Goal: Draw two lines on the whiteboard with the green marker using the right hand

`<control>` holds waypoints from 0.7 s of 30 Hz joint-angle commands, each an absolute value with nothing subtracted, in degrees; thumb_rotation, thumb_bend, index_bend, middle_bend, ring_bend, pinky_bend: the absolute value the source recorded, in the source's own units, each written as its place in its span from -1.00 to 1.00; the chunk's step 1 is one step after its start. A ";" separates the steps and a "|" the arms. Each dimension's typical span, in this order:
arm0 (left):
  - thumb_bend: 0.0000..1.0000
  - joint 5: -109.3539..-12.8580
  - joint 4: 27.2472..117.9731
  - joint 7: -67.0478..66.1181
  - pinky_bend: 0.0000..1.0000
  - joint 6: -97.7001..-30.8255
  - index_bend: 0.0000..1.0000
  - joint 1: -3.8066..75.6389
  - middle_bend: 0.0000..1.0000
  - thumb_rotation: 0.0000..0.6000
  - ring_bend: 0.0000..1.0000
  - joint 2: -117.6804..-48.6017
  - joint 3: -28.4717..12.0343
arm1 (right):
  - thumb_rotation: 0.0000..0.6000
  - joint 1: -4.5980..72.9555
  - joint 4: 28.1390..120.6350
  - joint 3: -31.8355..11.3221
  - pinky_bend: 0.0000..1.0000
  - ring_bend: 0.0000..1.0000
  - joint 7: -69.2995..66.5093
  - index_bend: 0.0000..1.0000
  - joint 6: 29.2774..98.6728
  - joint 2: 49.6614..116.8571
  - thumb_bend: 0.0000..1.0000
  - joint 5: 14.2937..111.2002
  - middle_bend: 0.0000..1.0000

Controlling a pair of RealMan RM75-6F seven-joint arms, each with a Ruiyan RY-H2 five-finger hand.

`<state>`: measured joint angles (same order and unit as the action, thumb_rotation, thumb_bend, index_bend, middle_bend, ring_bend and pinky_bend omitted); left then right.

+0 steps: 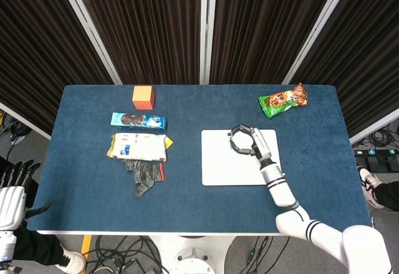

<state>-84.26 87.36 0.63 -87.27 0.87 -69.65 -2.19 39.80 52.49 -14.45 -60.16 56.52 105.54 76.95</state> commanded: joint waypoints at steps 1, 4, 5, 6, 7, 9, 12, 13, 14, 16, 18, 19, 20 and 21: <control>-1.00 -84.11 86.94 1.03 -1.00 -86.99 -0.74 1.01 -0.86 1.00 -1.00 -69.87 -2.26 | 1.00 39.78 50.49 -14.65 -0.66 -0.37 -61.31 0.21 55.58 107.38 0.33 76.30 0.06; -1.00 -83.89 86.38 1.52 -1.00 -86.60 -0.74 1.12 -0.86 1.00 -1.00 -70.14 -2.27 | 1.00 39.94 48.96 -14.86 -0.66 -0.37 -61.77 0.21 55.20 108.65 0.33 76.19 0.06; -1.00 -83.89 86.20 1.66 -1.00 -86.56 -0.74 1.14 -0.86 1.00 -1.00 -70.23 -2.28 | 1.00 39.99 48.48 -14.92 -0.66 -0.37 -61.90 0.21 55.14 109.10 0.33 76.16 0.06; -1.00 -83.87 85.98 1.85 -1.00 -86.51 -0.74 1.17 -0.86 1.00 -1.00 -70.34 -2.28 | 1.00 40.10 47.83 -15.05 -0.66 -0.37 -62.07 0.21 55.04 109.69 0.34 76.12 0.06; -1.00 -83.86 85.83 2.00 -1.00 -86.47 -0.74 1.18 -0.86 1.00 -1.00 -70.41 -2.29 | 1.00 40.21 47.32 -15.15 -0.66 -0.37 -62.15 0.21 55.00 110.11 0.34 76.12 0.05; -1.00 -83.77 85.42 2.38 -1.00 -86.44 -0.74 1.17 -0.86 1.00 -1.00 -70.58 -2.31 | 1.00 40.45 46.20 -15.41 -0.66 -0.37 -62.38 0.21 54.96 111.05 0.34 76.11 0.05; -1.00 -83.68 84.90 2.82 -1.00 -86.31 -0.74 1.16 -0.86 1.00 -1.00 -70.80 -2.29 | 1.00 40.73 44.83 -15.70 -0.66 -0.37 -62.44 0.21 54.89 112.09 0.34 76.08 0.05; -1.00 -83.66 84.68 3.00 -1.00 -86.24 -0.74 1.17 -0.86 1.00 -1.00 -70.90 -2.26 | 1.00 40.83 44.31 -15.74 -0.66 -0.37 -62.48 0.21 54.81 112.46 0.34 76.13 0.05; -1.00 -83.65 84.53 3.10 -1.00 -86.20 -0.74 1.17 -0.86 1.00 -1.00 -70.95 -2.25 | 1.00 40.89 43.97 -15.76 -0.66 -0.37 -62.51 0.21 54.76 112.70 0.35 76.17 0.05; -1.00 -83.60 84.17 3.21 -1.00 -86.19 -0.74 1.14 -0.86 1.00 -1.00 -71.15 -2.23 | 1.00 41.01 43.13 -15.77 -0.66 -0.37 -62.45 0.21 54.79 113.23 0.35 76.33 0.04; -1.00 -83.58 83.98 3.33 -1.00 -86.15 -0.74 1.13 -0.86 1.00 -1.00 -71.30 -2.20 | 1.00 41.12 42.40 -15.77 -0.66 -0.37 -62.34 0.21 54.79 113.70 0.35 76.43 0.04; -1.00 -83.54 83.87 3.42 -1.00 -86.06 -0.74 1.14 -0.86 1.00 -1.00 -71.36 -2.19 | 1.00 41.22 41.94 -15.79 -0.66 -0.37 -62.29 0.21 54.68 113.98 0.35 76.47 0.04; -1.00 -83.53 83.79 3.44 -1.00 -86.00 -0.74 1.15 -0.86 1.00 -1.00 -71.40 -2.16 | 1.00 41.30 41.64 -15.82 -0.66 -0.37 -62.30 0.21 54.55 114.19 0.35 76.47 0.04; -1.00 -83.51 83.72 3.47 -1.00 -85.96 -0.74 1.14 -0.86 1.00 -1.00 -71.43 -2.14 | 1.00 41.40 41.33 -15.83 -0.66 -0.37 -62.31 0.21 54.40 114.39 0.35 76.48 0.04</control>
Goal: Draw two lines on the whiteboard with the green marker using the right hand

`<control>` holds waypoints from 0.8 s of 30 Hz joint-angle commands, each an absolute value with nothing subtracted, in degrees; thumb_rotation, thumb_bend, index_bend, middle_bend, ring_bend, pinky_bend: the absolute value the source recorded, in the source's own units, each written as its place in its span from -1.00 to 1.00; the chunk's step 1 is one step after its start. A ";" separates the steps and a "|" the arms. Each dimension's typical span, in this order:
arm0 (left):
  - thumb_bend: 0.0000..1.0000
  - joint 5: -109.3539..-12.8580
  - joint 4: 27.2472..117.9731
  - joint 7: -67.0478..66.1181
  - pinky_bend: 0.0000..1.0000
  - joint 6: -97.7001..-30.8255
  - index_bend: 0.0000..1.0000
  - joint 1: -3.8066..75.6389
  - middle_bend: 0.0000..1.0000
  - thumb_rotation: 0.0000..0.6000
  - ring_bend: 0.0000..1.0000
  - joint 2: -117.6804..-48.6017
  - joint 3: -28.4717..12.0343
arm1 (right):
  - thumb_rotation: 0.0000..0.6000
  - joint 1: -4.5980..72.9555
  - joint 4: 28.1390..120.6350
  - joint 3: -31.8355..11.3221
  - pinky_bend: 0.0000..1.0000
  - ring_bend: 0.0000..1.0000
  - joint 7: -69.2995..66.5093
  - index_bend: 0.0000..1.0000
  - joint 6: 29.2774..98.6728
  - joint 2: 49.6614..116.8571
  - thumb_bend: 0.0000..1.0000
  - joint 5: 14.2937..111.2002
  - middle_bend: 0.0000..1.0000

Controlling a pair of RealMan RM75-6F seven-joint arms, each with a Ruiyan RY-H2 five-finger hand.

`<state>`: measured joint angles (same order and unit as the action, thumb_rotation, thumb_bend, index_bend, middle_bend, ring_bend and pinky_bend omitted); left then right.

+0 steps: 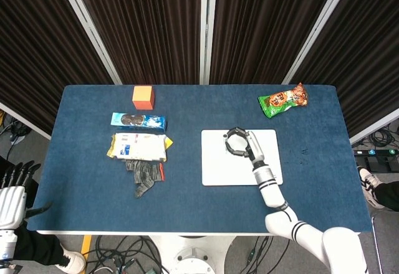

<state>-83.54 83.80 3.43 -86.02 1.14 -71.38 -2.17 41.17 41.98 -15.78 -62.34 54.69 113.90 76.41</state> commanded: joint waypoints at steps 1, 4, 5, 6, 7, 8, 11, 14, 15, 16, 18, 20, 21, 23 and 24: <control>-1.00 -83.50 83.64 3.53 -1.00 -85.97 -0.74 1.12 -0.86 1.00 -1.00 -71.50 -2.13 | 1.00 41.50 40.91 -15.81 -0.66 -0.37 -62.30 0.21 54.25 114.64 0.36 76.54 0.04; -1.00 -83.40 83.50 3.66 -1.00 -85.84 -0.74 1.16 -0.86 1.00 -1.00 -71.49 -2.17 | 1.00 41.64 39.98 -15.71 -0.66 -0.37 -62.40 0.21 54.09 115.13 0.37 76.77 0.04; -1.00 -83.40 83.48 3.67 -1.00 -85.80 -0.74 1.18 -0.86 1.00 -1.00 -71.48 -2.18 | 1.00 41.58 39.73 -15.64 -0.66 -0.37 -62.44 0.21 54.17 115.23 0.37 76.85 0.04; -1.00 -83.40 83.51 3.68 -1.00 -85.79 -0.74 1.21 -0.86 1.00 -1.00 -71.46 -2.20 | 1.00 41.38 39.48 -15.48 -0.66 -0.37 -62.54 0.21 54.39 115.27 0.38 77.02 0.04; -1.00 -83.42 83.56 3.68 -1.00 -85.82 -0.74 1.22 -0.86 1.00 -1.00 -71.43 -2.22 | 1.00 41.15 39.34 -15.27 -0.67 -0.37 -62.59 0.21 54.68 115.18 0.39 77.23 0.04; -1.00 -83.42 83.56 3.70 -1.00 -85.84 -0.74 1.21 -0.86 1.00 -1.00 -71.43 -2.23 | 1.00 40.85 39.19 -15.02 -0.67 -0.37 -62.51 0.21 55.05 115.03 0.40 77.47 0.04; -1.00 -83.40 83.37 3.82 -1.00 -85.77 -0.74 1.27 -0.86 1.00 -1.00 -71.58 -2.27 | 1.00 39.24 39.33 -14.12 -0.67 -0.37 -62.63 0.21 56.60 113.94 0.42 78.14 0.04; -1.00 -83.60 83.18 3.80 -1.00 -85.73 -0.74 1.39 -0.86 1.00 -1.00 -71.77 -2.24 | 1.00 37.38 40.17 -13.20 -0.67 -0.37 -62.64 0.21 58.05 112.14 0.46 78.71 0.04; -1.00 -83.68 83.12 3.80 -1.00 -85.72 -0.74 1.44 -0.86 1.00 -1.00 -71.83 -2.23 | 1.00 36.84 40.42 -12.97 -0.67 -0.37 -62.44 0.21 58.50 111.62 0.47 78.82 0.04; -1.00 -83.87 83.09 3.80 -1.00 -85.85 -0.74 1.39 -0.86 1.00 -1.00 -71.92 -2.13 | 1.00 36.12 40.79 -12.68 -0.67 -0.37 -62.25 0.21 58.91 110.97 0.47 78.89 0.04; -1.00 -83.98 82.97 3.82 -1.00 -85.86 -0.74 1.50 -0.86 1.00 -1.00 -72.06 -2.18 | 1.00 35.12 41.42 -12.42 -0.67 -0.37 -62.15 0.21 59.33 110.02 0.48 78.80 0.04; -1.00 -84.06 82.88 3.77 -1.00 -85.85 -0.74 1.55 -0.86 1.00 -1.00 -72.16 -2.17 | 1.00 34.32 42.84 -12.32 -0.67 -0.37 -62.82 0.21 59.97 109.01 0.48 78.92 0.04; -1.00 -84.07 82.87 3.72 -1.00 -85.84 -0.74 1.57 -0.86 1.00 -1.00 -72.17 -2.16 | 1.00 34.12 43.76 -12.31 -0.67 -0.37 -63.40 0.21 60.51 108.55 0.48 79.20 0.04; -1.00 -84.10 82.98 3.52 -1.00 -85.81 -0.74 1.68 -0.86 1.00 -1.00 -72.12 -2.23 | 1.00 34.02 46.07 -12.12 -0.67 -0.37 -64.16 0.21 61.81 107.63 0.48 80.26 0.04; -1.00 -84.14 83.06 3.43 -1.00 -85.82 -0.74 1.72 -0.86 1.00 -1.00 -72.08 -2.25 | 1.00 34.09 47.03 -11.96 -0.67 -0.37 -64.19 0.21 62.18 107.34 0.48 80.75 0.04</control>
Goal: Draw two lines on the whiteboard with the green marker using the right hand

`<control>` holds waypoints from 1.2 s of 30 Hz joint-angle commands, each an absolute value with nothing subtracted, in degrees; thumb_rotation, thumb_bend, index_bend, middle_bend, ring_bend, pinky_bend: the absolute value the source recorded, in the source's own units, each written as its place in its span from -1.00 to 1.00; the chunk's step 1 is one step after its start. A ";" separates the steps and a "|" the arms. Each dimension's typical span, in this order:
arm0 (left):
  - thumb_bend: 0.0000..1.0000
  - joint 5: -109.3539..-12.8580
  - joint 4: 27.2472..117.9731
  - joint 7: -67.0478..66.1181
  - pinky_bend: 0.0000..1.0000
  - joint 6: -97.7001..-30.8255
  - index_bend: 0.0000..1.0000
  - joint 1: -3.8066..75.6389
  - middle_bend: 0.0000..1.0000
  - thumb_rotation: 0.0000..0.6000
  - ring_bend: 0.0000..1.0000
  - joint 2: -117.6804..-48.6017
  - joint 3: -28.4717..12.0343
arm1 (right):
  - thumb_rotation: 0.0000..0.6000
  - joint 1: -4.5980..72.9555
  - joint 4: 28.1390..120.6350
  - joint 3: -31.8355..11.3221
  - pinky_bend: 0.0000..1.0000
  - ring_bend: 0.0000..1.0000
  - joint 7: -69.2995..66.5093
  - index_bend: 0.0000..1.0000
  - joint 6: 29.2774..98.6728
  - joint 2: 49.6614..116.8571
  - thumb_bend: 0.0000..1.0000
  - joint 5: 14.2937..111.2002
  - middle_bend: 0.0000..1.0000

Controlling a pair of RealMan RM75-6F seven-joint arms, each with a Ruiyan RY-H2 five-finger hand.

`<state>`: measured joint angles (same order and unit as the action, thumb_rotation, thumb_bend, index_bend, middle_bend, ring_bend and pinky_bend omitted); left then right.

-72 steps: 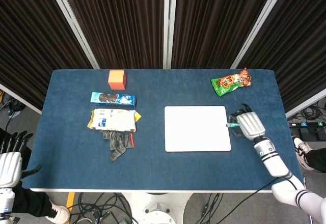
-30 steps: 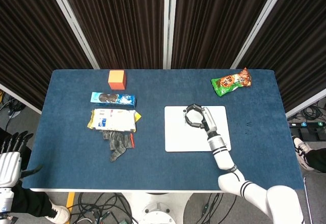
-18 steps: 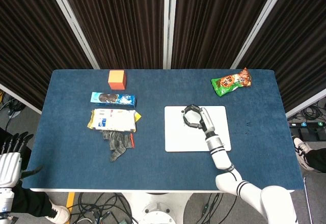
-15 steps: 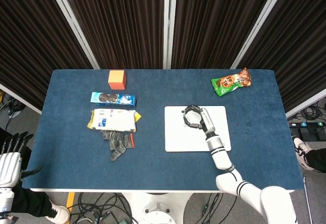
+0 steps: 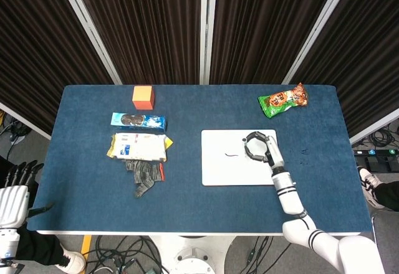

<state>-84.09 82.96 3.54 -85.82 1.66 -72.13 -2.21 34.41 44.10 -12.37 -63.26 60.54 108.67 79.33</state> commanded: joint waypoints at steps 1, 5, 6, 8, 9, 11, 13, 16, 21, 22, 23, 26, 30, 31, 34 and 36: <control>-1.00 -84.22 83.16 3.34 -1.00 -85.89 -0.74 1.75 -0.86 1.00 -1.00 -72.04 -2.27 | 1.00 34.31 48.15 -11.80 -0.67 -0.37 -63.95 0.21 62.42 107.06 0.48 81.28 0.04; -1.00 -84.12 83.30 3.24 -1.00 -85.89 -0.74 1.81 -0.86 1.00 -1.00 -71.95 -2.36 | 1.00 35.65 49.59 -11.94 -0.67 -0.37 -62.02 0.21 61.29 107.69 0.48 81.51 0.04; -1.00 -84.04 83.29 3.27 -1.00 -85.85 -0.74 1.77 -0.86 1.00 -1.00 -71.95 -2.33 | 1.00 36.02 49.48 -12.09 -0.67 -0.37 -61.59 0.21 60.81 108.14 0.48 81.31 0.04; -1.00 -83.84 83.18 3.40 -1.00 -85.74 -0.74 1.69 -0.86 1.00 -1.00 -71.99 -2.28 | 1.00 36.80 48.86 -12.30 -0.67 -0.37 -60.81 0.21 59.80 109.42 0.47 80.98 0.04; -1.00 -83.77 83.13 3.47 -1.00 -85.67 -0.74 1.67 -0.86 1.00 -1.00 -72.00 -2.25 | 1.00 37.09 48.53 -12.40 -0.67 -0.37 -60.70 0.21 59.49 109.99 0.47 80.86 0.04; -1.00 -83.63 82.97 3.63 -1.00 -85.63 -0.74 1.59 -0.86 1.00 -1.00 -72.01 -2.22 | 1.00 37.68 47.68 -12.55 -0.67 -0.37 -60.54 0.21 59.04 111.15 0.48 80.78 0.04; -1.00 -83.49 82.81 3.83 -1.00 -85.65 -0.74 1.49 -0.86 1.00 -1.00 -72.01 -2.21 | 1.00 38.11 46.67 -12.66 -0.67 -0.37 -60.23 0.21 58.85 112.10 0.48 80.74 0.04; -1.00 -83.37 82.58 4.15 -1.00 -85.67 -0.74 1.40 -0.86 1.00 -1.00 -72.10 -2.22 | 1.00 38.54 45.55 -12.87 -0.67 -0.37 -60.08 0.21 58.43 112.91 0.48 80.55 0.04; -1.00 -83.36 82.27 4.41 -1.00 -85.59 -0.74 1.37 -0.86 1.00 -1.00 -72.24 -2.17 | 1.00 38.69 44.17 -12.88 -0.67 -0.37 -59.67 0.21 58.25 113.51 0.48 80.43 0.04; -1.00 -83.33 82.22 4.43 -1.00 -85.57 -0.74 1.36 -0.86 1.00 -1.00 -72.27 -2.17 | 1.00 38.60 43.99 -12.87 -0.67 -0.37 -59.72 0.21 58.23 113.51 0.48 80.36 0.04; -1.00 -83.35 82.20 4.45 -1.00 -85.61 -0.74 1.35 -0.86 1.00 -1.00 -72.29 -2.16 | 1.00 38.48 43.85 -12.84 -0.67 -0.37 -59.70 0.21 58.31 113.47 0.48 80.33 0.04; -1.00 -83.55 82.06 4.54 -1.00 -85.72 -0.74 1.35 -0.86 1.00 -1.00 -72.35 -2.12 | 1.00 37.55 43.68 -12.39 -0.67 -0.37 -59.53 0.21 58.76 112.89 0.48 80.31 0.04; -1.00 -83.87 81.84 4.63 -1.00 -85.68 -0.74 1.52 -0.86 1.00 -1.00 -72.53 -2.10 | 1.00 35.49 44.32 -11.64 -0.67 -0.37 -59.31 0.21 60.06 111.25 0.51 80.27 0.04; -1.00 -83.98 81.80 4.63 -1.00 -85.70 -0.74 1.58 -0.86 1.00 -1.00 -72.58 -2.10 | 1.00 35.00 44.47 -11.53 -0.67 -0.37 -59.22 0.21 60.36 110.80 0.51 80.22 0.04; -1.00 -84.46 81.63 4.61 -1.00 -85.86 -0.74 1.70 -0.86 1.00 -1.00 -72.83 -2.01 | 1.00 33.43 44.81 -11.35 -0.67 -0.37 -58.94 0.21 61.07 109.18 0.52 79.79 0.04; -1.00 -84.60 81.59 4.65 -1.00 -85.99 -0.74 1.70 -0.86 1.00 -1.00 -72.92 -1.99 | 1.00 32.70 44.91 -11.33 -0.67 -0.37 -58.93 0.21 61.13 108.37 0.52 79.46 0.04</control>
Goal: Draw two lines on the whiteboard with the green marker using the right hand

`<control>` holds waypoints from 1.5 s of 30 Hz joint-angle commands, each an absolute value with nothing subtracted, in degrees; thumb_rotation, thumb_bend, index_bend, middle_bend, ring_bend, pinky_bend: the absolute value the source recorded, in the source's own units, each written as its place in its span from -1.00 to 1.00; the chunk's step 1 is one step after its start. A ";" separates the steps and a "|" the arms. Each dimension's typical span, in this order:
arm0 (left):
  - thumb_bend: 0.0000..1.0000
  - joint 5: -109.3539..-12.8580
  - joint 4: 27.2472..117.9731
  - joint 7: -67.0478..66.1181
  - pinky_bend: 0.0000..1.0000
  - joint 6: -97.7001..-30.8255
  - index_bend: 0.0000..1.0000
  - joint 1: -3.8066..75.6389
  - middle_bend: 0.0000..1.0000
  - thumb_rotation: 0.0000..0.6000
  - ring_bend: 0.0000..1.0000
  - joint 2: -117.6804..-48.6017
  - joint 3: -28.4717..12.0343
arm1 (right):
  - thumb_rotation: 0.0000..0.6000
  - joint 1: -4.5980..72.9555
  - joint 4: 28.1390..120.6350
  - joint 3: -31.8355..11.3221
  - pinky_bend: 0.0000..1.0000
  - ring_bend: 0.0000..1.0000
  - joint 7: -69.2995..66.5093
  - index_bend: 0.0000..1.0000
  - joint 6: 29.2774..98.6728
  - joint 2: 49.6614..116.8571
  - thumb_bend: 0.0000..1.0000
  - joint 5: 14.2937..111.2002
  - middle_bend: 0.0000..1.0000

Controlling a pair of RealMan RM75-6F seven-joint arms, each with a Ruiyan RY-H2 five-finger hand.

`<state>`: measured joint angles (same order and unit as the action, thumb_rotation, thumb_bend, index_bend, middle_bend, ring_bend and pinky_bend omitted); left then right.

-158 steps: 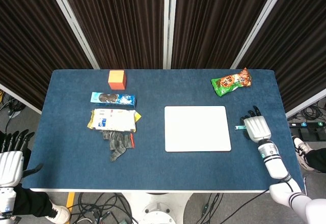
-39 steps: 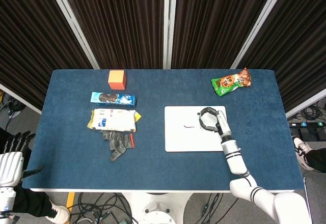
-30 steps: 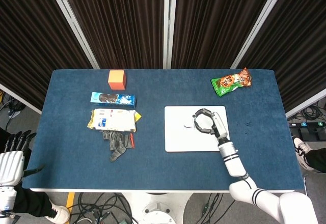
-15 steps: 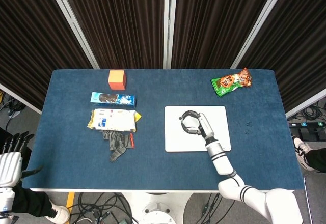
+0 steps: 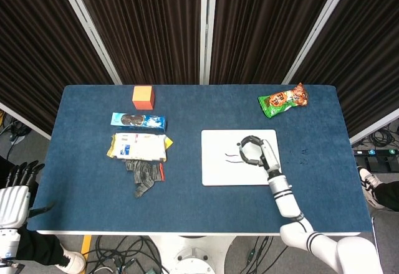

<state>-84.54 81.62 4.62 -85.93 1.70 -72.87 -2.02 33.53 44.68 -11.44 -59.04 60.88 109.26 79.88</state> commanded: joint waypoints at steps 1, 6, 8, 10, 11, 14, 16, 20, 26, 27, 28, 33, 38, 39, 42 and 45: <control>-1.00 -84.61 81.56 4.69 -1.00 -86.05 -0.74 1.65 -0.86 1.00 -1.00 -72.96 -1.95 | 1.00 32.24 45.32 -11.38 -0.67 -0.37 -59.31 0.21 61.27 107.81 0.52 79.29 0.04; -1.00 -84.53 81.82 4.58 -1.00 -86.24 -0.74 1.53 -0.86 1.00 -1.00 -72.78 -1.99 | 1.00 30.28 50.03 -11.33 -0.68 -0.37 -62.36 0.21 66.71 104.70 0.52 81.48 0.04; -1.00 -84.77 81.96 4.52 -1.00 -86.50 -0.74 1.57 -0.86 1.00 -1.00 -72.61 -2.04 | 1.00 29.41 52.68 -10.78 -0.71 -0.37 -61.27 0.21 70.55 102.17 0.52 83.71 0.04; -1.00 -84.90 82.08 4.50 -1.00 -86.62 -0.74 1.64 -0.86 1.00 -1.00 -72.46 -2.13 | 1.00 28.89 53.99 -9.75 -0.73 -0.38 -55.12 0.21 73.83 99.07 0.51 86.26 0.04; -1.00 -84.90 82.12 4.46 -1.00 -86.59 -0.74 1.69 -0.86 1.00 -1.00 -72.42 -2.16 | 1.00 28.88 54.39 -9.13 -0.74 -0.38 -51.47 0.21 74.76 97.47 0.51 87.50 0.04; -1.00 -84.98 82.24 4.26 -1.00 -86.25 -0.74 1.94 -0.86 1.00 -1.00 -72.45 -2.14 | 1.00 29.21 55.62 -7.05 -0.79 -0.39 -35.20 0.21 75.08 92.06 0.49 90.52 0.04; -1.00 -85.02 82.42 4.08 -1.00 -86.08 -0.74 2.08 -0.86 1.00 -1.00 -72.53 -2.13 | 1.00 29.43 56.18 -5.91 -0.82 -0.40 -21.75 0.21 74.52 89.12 0.48 91.89 0.04; -1.00 -84.74 82.83 3.56 -1.00 -85.49 -0.74 2.38 -0.86 1.00 -1.00 -72.43 -2.19 | 1.00 29.91 56.50 -4.69 -0.89 -0.42 -3.09 0.21 72.16 86.84 0.45 92.50 0.03; -1.00 -84.70 83.73 2.74 -1.00 -85.30 -0.74 2.72 -0.86 1.00 -1.00 -72.07 -2.34 | 1.00 32.75 53.76 -3.10 -0.93 -0.47 7.02 0.21 66.40 89.04 0.42 93.14 0.03; -1.00 -84.51 83.84 2.62 -1.00 -85.13 -0.74 2.79 -0.86 1.00 -1.00 -72.00 -2.42 | 1.00 33.24 52.86 -2.91 -0.93 -0.48 7.91 0.21 65.76 89.85 0.42 93.32 0.02; -1.00 -84.30 83.98 2.51 -1.00 -84.94 -0.74 2.78 -0.86 1.00 -1.00 -71.90 -2.38 | 1.00 33.89 51.73 -2.71 -0.94 -0.48 8.79 0.21 64.92 90.98 0.42 93.51 0.02; -1.00 -83.84 84.01 2.78 -1.00 -84.92 -0.74 2.43 -0.86 1.00 -1.00 -71.88 -2.18 | 1.00 36.15 47.01 -1.73 -0.96 -0.49 9.58 0.21 62.04 95.39 0.42 94.20 0.00; -1.00 -83.46 83.42 3.29 -1.00 -84.93 -0.74 2.08 -0.86 1.00 -1.00 -72.12 -2.00 | 1.00 37.35 40.98 -0.79 -0.98 -0.52 8.65 0.21 60.52 99.60 0.42 94.50 -0.01; -1.00 -83.41 83.31 3.40 -1.00 -84.90 -0.74 2.04 -0.86 1.00 -1.00 -72.19 -1.97 | 1.00 37.49 39.82 -0.69 -0.99 -0.53 8.01 0.20 60.58 100.44 0.42 94.52 -0.03; -1.00 -83.47 83.05 3.55 -1.00 -84.91 -0.74 2.02 -0.86 1.00 -1.00 -72.34 -1.93 | 1.00 37.70 37.90 -0.61 -1.00 -0.60 6.96 0.07 60.50 101.87 0.41 94.27 -0.11; -1.00 -83.53 82.83 3.68 -1.00 -84.97 -0.74 2.03 -0.86 1.00 -1.00 -72.43 -1.96 | 1.00 37.78 36.55 -0.57 -1.00 -0.68 7.14 -0.09 59.46 102.71 0.40 93.59 -0.21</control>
